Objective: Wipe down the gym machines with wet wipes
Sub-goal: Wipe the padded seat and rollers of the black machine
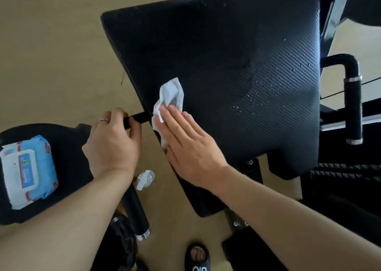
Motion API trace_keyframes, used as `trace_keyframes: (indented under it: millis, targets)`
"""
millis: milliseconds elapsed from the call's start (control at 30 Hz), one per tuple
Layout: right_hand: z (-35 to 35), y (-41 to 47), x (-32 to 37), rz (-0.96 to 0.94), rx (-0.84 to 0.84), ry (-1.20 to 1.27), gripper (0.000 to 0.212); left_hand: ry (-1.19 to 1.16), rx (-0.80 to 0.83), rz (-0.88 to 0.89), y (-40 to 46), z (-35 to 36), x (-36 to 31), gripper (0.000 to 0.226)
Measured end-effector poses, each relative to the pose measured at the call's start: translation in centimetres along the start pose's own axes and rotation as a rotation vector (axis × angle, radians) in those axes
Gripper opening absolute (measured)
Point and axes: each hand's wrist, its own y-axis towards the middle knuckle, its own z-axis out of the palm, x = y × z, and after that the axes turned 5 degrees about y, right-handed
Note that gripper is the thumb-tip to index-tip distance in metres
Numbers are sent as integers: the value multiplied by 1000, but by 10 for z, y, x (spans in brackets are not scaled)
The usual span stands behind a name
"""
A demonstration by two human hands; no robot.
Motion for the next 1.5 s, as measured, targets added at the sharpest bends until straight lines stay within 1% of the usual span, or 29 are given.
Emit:
trace_keyframes:
  millis: [33, 67, 100, 167, 233, 267, 300, 333, 433, 500, 533, 567, 600, 700, 767, 800, 833, 867, 933, 1000, 1033, 1067, 1100, 1200, 1233, 1267, 1333, 1367, 1500]
  targets:
    - [-2, -7, -20, -50, 5, -39, 60, -1, -1, 7, 0, 0, 0, 16]
    - [-5, -12, -40, -18, -8, -60, 60, 0, 1, 15, 0, 0, -1, 16]
    - [-10, -14, -60, 91, -39, -65, 61, 2, 5, 23, 0, 0, -1, 17]
    - [-22, -16, -91, 441, -152, -5, 63, 10, 13, 32, 0, -1, -2, 17]
    - [-23, -6, -86, 706, -289, 94, 63, 16, 6, 29, 0, -1, -1, 17]
    - [-20, 3, -71, 763, -331, 132, 63, 14, 1, 23, 0, 0, -1, 17]
    - [-15, 9, -53, 751, -326, 153, 64, 11, 0, 16, 0, 0, -1, 17]
    - [-10, 12, -34, 659, -271, 159, 65, 10, 0, 11, 0, 0, -2, 17]
    - [6, -7, 6, 182, -42, 81, 64, 26, 7, 11, 1, -1, -2, 17]
    - [6, -20, -14, -11, 10, 22, 64, 40, 9, 15, 0, -1, -1, 17]
    - [3, -24, -32, -22, 6, 6, 64, 39, 8, 17, 0, -2, -1, 17]
    - [-2, -27, -50, 36, -16, 0, 65, 34, 9, 19, -1, -2, -2, 18]
    - [-10, -31, -71, 157, -59, 5, 65, 30, 13, 21, -1, -3, -2, 18]
    - [-29, -41, -117, 693, -204, 119, 62, 49, 29, 14, -2, -4, -2, 19]
    - [-27, -30, -112, 949, -318, 241, 62, 63, 42, 8, -3, -4, -2, 20]
    - [-24, -23, -99, 989, -347, 264, 63, 60, 49, 7, -3, -4, -3, 20]
    - [-18, -19, -81, 960, -346, 256, 63, 50, 55, 4, -2, -6, -4, 20]
    - [-12, -19, -59, 858, -308, 235, 63, 35, 61, -1, -2, -8, -5, 21]
    - [-1, -34, -17, 579, -147, 216, 64, -5, 81, -15, -2, -12, -8, 24]
    - [7, -60, -3, 351, -20, 154, 64, 7, 79, -25, -4, -16, -8, 29]
    - [8, -71, -11, 301, 9, 114, 63, 10, 49, -12, -5, -19, -11, 30]
    - [8, -80, -24, 322, 14, 82, 62, 6, 1, 39, -6, -23, -17, 29]
    - [7, -86, -39, 412, -7, 70, 63, -11, -51, 139, -7, -27, -28, 27]
    - [-5, -88, -84, 977, -179, 173, 62, -110, -90, 509, 6, -27, -85, 19]
    - [-7, -81, -97, 1126, -236, 246, 61, -107, -61, 601, 16, -21, -105, 18]
    - [-9, -72, -102, 1220, -289, 317, 61, -76, -26, 680, 25, -13, -122, 17]
    - [-5, -58, -94, 1274, -368, 365, 62, 22, 13, 793, 42, 6, -143, 16]
    - [-2, -53, -80, 1240, -383, 346, 63, 77, 4, 826, 47, 15, -145, 17]
    - [17, -57, -7, 960, -297, 285, 58, 204, -48, 820, 50, 27, -145, 18]
